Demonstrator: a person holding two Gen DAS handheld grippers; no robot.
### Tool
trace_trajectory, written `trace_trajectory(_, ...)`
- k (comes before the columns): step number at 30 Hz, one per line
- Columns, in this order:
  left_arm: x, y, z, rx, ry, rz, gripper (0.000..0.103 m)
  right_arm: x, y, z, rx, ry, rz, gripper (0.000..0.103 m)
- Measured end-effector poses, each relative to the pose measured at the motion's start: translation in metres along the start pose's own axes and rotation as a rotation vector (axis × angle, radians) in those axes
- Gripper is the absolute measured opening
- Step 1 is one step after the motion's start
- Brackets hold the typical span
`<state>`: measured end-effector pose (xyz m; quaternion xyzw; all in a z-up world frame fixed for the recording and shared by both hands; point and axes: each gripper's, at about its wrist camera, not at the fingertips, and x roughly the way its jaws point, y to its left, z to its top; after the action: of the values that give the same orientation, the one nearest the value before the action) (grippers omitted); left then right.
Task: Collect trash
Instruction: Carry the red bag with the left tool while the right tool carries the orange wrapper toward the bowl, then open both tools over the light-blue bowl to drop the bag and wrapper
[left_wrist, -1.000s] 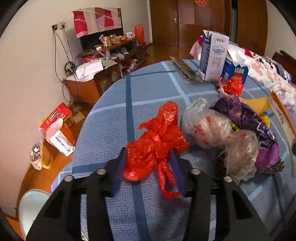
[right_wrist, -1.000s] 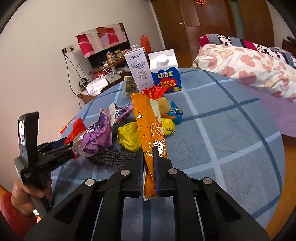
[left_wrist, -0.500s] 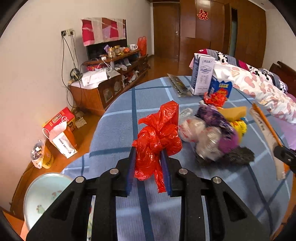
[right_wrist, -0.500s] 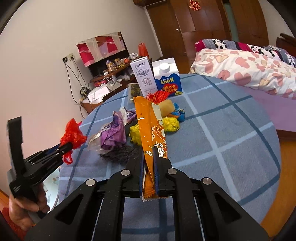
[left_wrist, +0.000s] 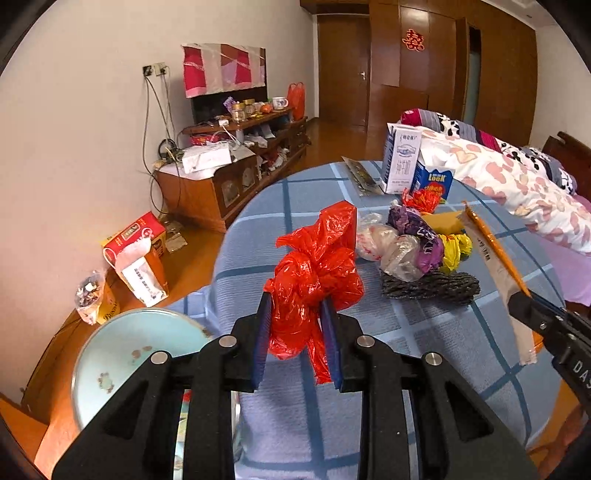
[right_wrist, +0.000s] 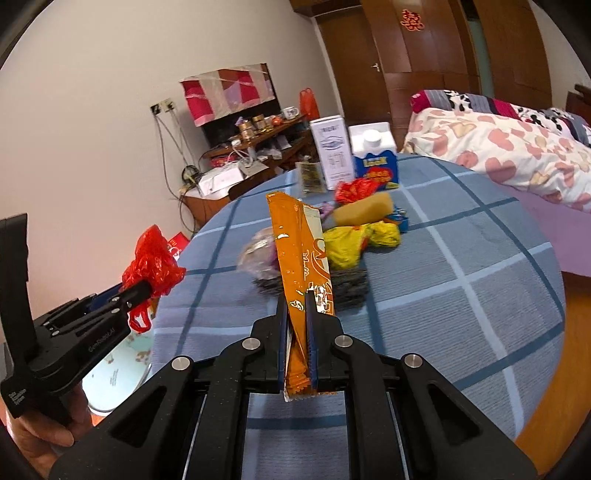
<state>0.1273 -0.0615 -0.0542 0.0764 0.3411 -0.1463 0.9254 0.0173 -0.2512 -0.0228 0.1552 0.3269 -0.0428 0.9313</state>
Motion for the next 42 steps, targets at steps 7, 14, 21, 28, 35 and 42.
trace_trajectory(7,-0.025,0.019,-0.008,-0.012,-0.025,0.029,0.026,-0.005,0.033,-0.007,-0.061,0.002,0.043,0.010)
trace_trajectory(14,-0.040,0.040,-0.016,-0.037,-0.036,0.060,0.026,-0.005,0.060,-0.014,-0.109,0.018,0.081,0.010)
trace_trajectory(21,-0.048,0.061,-0.026,-0.061,-0.029,0.093,0.027,-0.005,0.091,-0.023,-0.164,0.034,0.125,0.010)
trace_trajectory(28,-0.052,0.083,-0.033,-0.091,-0.022,0.130,0.027,0.001,0.119,-0.032,-0.219,0.064,0.170,0.010)
trace_trajectory(35,-0.054,0.106,-0.039,-0.130,-0.006,0.171,0.027,0.009,0.148,-0.037,-0.270,0.081,0.213,0.010)
trace_trajectory(42,-0.050,0.126,-0.043,-0.159,0.011,0.213,0.027,0.021,0.174,-0.043,-0.303,0.109,0.241,0.010)
